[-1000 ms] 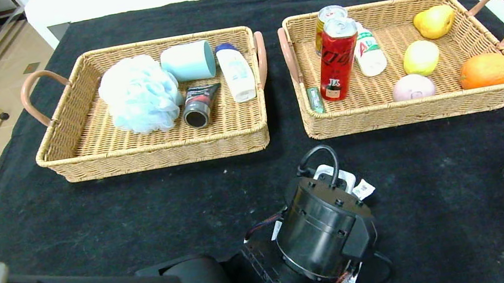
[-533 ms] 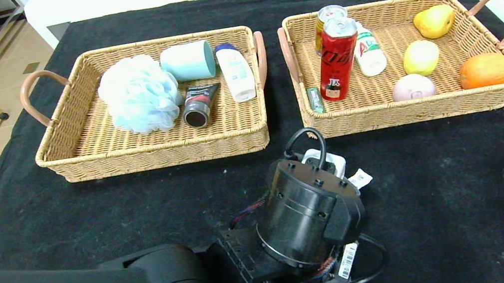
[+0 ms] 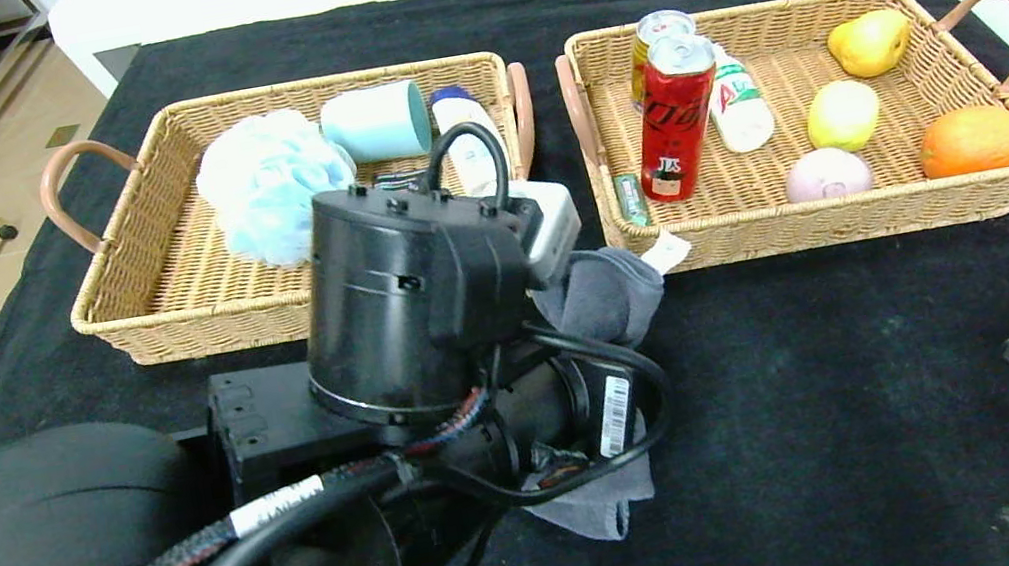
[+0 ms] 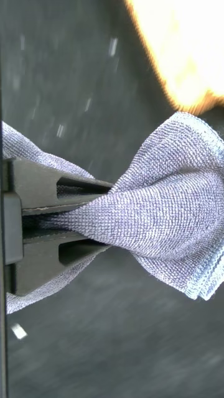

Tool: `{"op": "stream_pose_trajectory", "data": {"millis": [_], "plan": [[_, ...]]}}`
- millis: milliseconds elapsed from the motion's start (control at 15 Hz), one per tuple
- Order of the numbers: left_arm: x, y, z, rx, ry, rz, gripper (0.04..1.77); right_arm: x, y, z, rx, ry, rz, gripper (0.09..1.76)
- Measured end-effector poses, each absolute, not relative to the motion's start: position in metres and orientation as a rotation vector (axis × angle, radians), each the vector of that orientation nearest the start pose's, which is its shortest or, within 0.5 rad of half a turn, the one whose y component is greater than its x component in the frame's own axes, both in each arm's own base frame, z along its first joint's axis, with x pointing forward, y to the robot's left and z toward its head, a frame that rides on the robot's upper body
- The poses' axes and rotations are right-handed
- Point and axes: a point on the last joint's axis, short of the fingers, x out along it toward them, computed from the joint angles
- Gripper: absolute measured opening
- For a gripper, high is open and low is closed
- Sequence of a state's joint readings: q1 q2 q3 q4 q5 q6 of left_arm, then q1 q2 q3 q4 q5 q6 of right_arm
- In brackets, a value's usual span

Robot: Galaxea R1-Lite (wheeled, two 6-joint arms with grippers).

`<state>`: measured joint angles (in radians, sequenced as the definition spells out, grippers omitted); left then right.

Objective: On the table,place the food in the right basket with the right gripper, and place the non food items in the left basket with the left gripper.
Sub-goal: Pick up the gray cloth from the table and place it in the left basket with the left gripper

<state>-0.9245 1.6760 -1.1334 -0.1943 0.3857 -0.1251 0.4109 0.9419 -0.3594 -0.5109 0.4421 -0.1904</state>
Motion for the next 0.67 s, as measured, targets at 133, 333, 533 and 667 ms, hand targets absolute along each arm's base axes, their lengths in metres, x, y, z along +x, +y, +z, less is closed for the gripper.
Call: {"op": "stream_pose_trajectory", "data": {"millis": [133,333,533,667], "plan": [[0.206,-0.237,0.250,0.075,0.281,-0.476,0.23,0.098,0.053,0.202,-0.177,-0.004,0.857,1.71],[0.226,-0.221,0.270,0.039,0.227,-0.439,0.23,0.099,0.054,0.202,-0.177,-0.002,0.857,1.71],[0.250,-0.205,0.289,0.011,0.164,-0.394,0.23,0.099,0.054,0.201,-0.177,0.001,0.858,1.71],[0.267,-0.198,0.300,-0.011,0.127,-0.352,0.23,0.099,0.054,0.201,-0.177,0.000,0.857,1.71]]}}
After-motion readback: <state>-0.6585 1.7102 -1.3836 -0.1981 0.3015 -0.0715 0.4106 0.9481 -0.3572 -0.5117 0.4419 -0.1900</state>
